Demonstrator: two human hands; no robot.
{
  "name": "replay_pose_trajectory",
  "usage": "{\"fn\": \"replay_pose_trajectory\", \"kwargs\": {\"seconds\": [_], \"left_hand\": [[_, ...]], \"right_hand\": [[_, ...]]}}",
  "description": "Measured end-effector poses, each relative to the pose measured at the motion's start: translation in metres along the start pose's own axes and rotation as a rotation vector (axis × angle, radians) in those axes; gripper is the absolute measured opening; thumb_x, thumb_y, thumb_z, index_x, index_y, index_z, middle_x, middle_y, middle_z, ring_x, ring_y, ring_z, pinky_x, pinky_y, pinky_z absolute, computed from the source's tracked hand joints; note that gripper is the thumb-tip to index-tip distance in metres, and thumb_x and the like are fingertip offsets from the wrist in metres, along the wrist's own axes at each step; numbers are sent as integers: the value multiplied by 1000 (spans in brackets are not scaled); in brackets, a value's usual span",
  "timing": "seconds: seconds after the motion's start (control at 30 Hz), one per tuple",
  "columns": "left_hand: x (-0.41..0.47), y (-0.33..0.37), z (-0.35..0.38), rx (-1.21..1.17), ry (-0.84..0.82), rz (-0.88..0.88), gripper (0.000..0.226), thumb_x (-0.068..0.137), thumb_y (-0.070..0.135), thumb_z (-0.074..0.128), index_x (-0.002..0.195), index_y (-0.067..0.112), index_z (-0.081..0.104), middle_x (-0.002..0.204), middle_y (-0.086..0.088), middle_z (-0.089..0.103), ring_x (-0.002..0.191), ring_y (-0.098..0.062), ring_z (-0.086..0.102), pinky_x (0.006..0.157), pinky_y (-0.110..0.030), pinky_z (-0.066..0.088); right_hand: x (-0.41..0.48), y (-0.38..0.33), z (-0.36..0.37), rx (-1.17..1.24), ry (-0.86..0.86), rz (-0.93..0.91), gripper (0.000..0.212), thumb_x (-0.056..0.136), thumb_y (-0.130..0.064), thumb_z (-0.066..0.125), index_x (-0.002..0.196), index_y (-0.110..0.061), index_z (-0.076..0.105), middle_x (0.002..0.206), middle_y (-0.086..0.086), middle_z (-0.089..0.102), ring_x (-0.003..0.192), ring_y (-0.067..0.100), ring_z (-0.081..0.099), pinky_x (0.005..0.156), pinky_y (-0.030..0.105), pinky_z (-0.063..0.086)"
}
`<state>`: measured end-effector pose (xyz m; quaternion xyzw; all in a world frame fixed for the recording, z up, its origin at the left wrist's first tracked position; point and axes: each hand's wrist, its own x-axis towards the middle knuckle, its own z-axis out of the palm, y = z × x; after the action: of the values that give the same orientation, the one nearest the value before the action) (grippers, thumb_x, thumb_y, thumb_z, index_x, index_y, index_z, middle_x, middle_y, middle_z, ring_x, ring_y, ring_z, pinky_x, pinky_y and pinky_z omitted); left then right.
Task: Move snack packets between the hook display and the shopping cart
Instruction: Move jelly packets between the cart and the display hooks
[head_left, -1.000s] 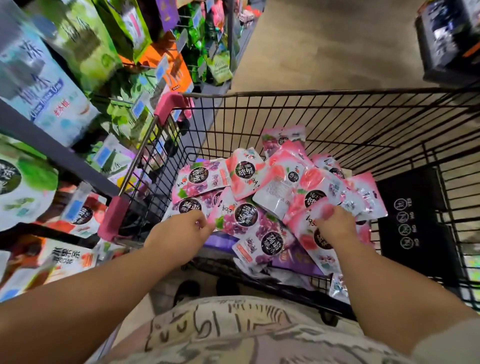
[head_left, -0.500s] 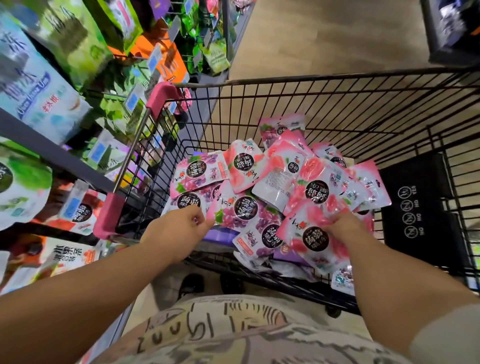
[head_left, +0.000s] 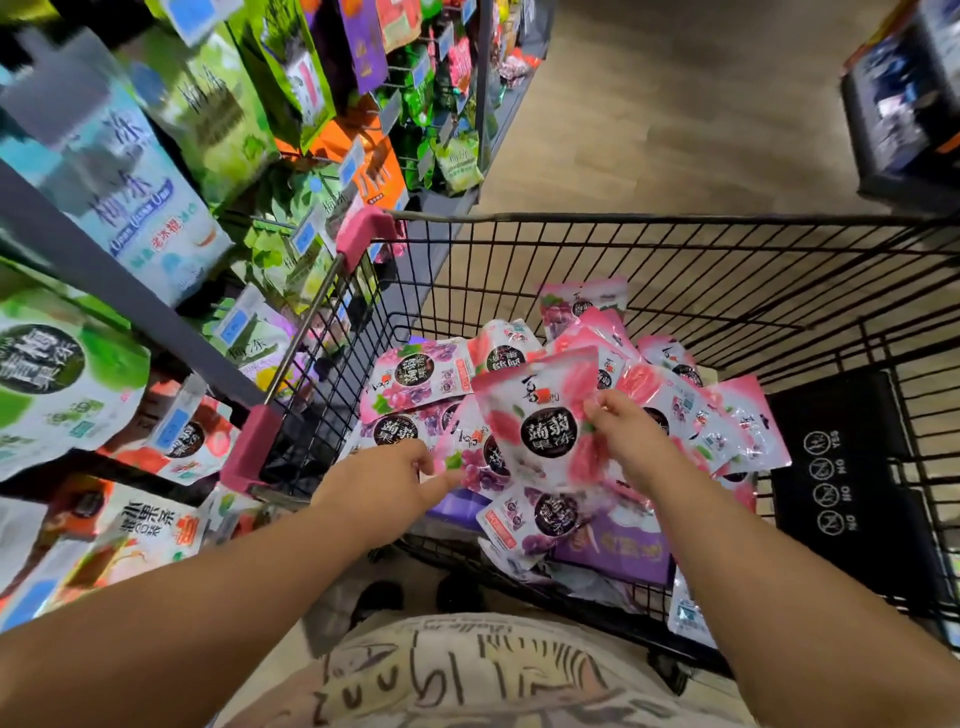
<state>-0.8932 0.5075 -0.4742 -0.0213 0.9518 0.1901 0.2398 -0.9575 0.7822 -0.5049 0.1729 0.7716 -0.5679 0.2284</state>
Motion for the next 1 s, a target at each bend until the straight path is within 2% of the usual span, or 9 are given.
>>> {"fn": "replay_pose_trajectory", "kwargs": {"seconds": [0.1,0.23,0.4,0.5,0.57,0.7,0.77,0.83,1.0], "left_hand": [[-1,1,-1,9,-2,31,65,62,92,27,88,36,47,76,8,63,76,-13,59,59,-29,42],[-4,5,-9,-19,-47,73,77,63,91,32,116,37,46,94,14,62,91,-16,60,72,-30,45],[-8,2,-14,-95,-152,97,111,34,106,13,117,46,57,107,12,68,98,-14,62,87,-36,50],[-9,0,-15,-130,-148,72,87,57,98,29,118,44,59,112,11,67,103,-15,60,86,-31,47],[-10,1,-14,-122,-110,61,60,79,79,38,122,42,57,115,8,66,106,-17,59,81,-28,43],[-7,-3,-10,-140,-101,-15,62,83,74,30,109,29,65,94,3,69,87,-17,61,78,-29,47],[-6,-5,-8,-129,-90,-21,63,83,74,29,108,28,65,92,3,69,86,-17,60,80,-30,48],[-4,-6,-6,-125,-72,-18,64,83,75,28,109,29,64,94,2,69,88,-18,61,83,-32,49],[-1,-7,-3,-68,-38,-36,73,83,74,29,101,16,68,86,-5,70,79,-19,63,77,-33,50]], "right_hand": [[-5,-21,22,249,-58,20,18,101,-21,47,109,-14,61,101,9,61,89,21,56,86,38,48],[-13,-38,52,449,-141,65,19,100,-21,48,106,-9,60,108,12,61,103,29,56,103,47,40],[-17,-43,80,539,-162,61,19,101,-20,48,88,-9,57,87,8,66,94,27,59,97,48,43],[-14,-44,90,561,-181,68,21,100,-23,50,84,-11,53,88,10,63,94,26,56,95,46,43],[-10,-42,93,522,-184,65,22,99,-28,52,84,-12,53,93,13,62,94,26,56,94,47,44],[-4,-38,84,327,-244,17,25,97,-39,53,88,-15,55,79,2,62,73,21,56,69,34,46],[1,-30,70,113,-231,0,25,100,-38,47,105,-16,56,93,1,65,85,20,64,79,36,55],[10,-19,49,-95,-150,-25,26,101,-40,44,116,-19,52,111,1,65,104,21,62,96,42,50],[36,7,-10,-477,98,-9,38,99,-31,52,134,-16,48,131,6,56,88,13,53,78,28,44]]}}
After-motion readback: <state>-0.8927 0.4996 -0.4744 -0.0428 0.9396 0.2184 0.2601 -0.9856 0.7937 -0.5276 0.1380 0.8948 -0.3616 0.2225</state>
